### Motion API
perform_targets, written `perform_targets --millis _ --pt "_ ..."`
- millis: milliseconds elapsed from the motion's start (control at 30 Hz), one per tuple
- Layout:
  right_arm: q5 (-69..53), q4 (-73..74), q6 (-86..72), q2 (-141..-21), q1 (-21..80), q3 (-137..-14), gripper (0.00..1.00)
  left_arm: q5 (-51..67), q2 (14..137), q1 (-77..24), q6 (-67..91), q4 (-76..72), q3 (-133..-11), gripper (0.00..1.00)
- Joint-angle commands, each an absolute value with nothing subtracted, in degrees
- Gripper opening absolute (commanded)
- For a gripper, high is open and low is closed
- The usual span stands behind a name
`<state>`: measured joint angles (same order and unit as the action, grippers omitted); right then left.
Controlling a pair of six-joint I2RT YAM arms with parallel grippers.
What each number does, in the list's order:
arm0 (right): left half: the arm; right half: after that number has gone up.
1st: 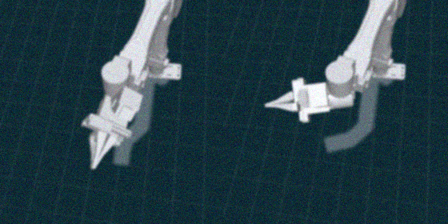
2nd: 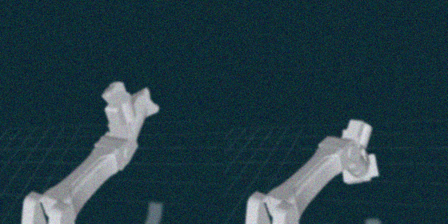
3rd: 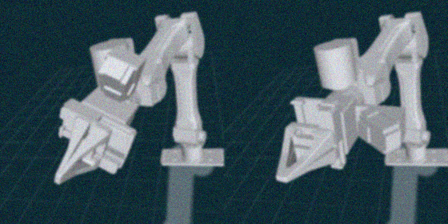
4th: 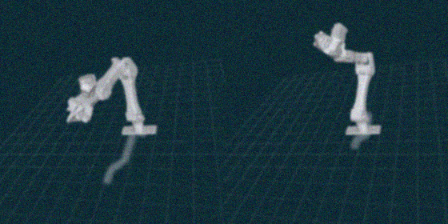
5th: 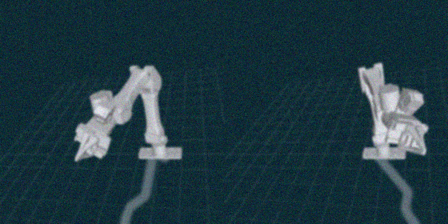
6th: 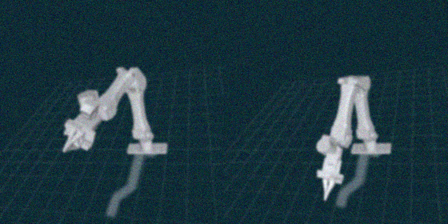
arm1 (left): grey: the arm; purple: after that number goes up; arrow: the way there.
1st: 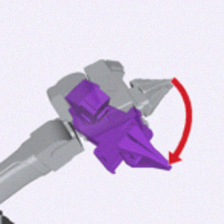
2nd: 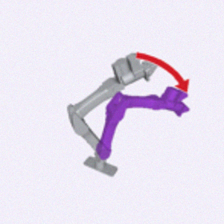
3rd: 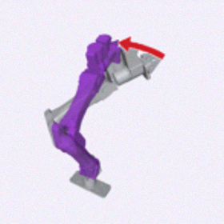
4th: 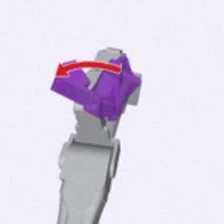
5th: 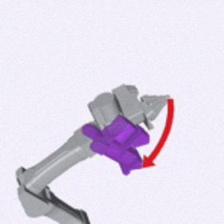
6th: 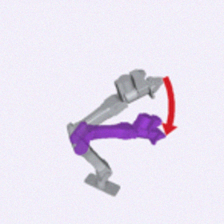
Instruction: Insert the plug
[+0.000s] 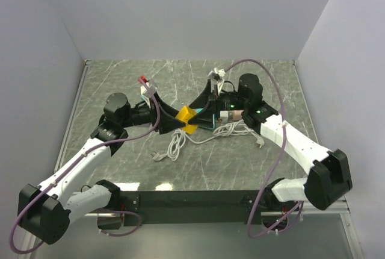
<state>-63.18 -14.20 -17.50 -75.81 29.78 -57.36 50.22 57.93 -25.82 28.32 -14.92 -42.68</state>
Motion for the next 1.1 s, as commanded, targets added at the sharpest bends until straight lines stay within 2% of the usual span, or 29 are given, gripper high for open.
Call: perform_targets --millis 0,200,333,700,1067 --pt "-48.1 -13.8 -11.3 -67.7 29.4 -55.2 0.97 46.2 58.5 -26.3 30.1 -15.9 -45.7 0.00" --pt "-35.2 -14.3 -3.3 -54.8 31.6 -48.0 0.98 44.3 61.0 -26.2 32.4 -16.4 -46.6 0.00" --pt "-22.4 -10.7 3.9 -51.0 40.1 -46.0 0.98 44.7 63.3 -26.2 33.7 -15.6 -48.4 0.00" --pt "-0.1 -9.4 12.4 -59.2 50.7 -48.5 0.98 45.1 62.8 -26.2 34.1 -13.9 -48.8 0.00" --pt "6.2 -8.8 16.2 -64.6 55.3 -51.3 0.97 45.9 62.8 -26.3 34.0 -14.1 -48.6 0.00"
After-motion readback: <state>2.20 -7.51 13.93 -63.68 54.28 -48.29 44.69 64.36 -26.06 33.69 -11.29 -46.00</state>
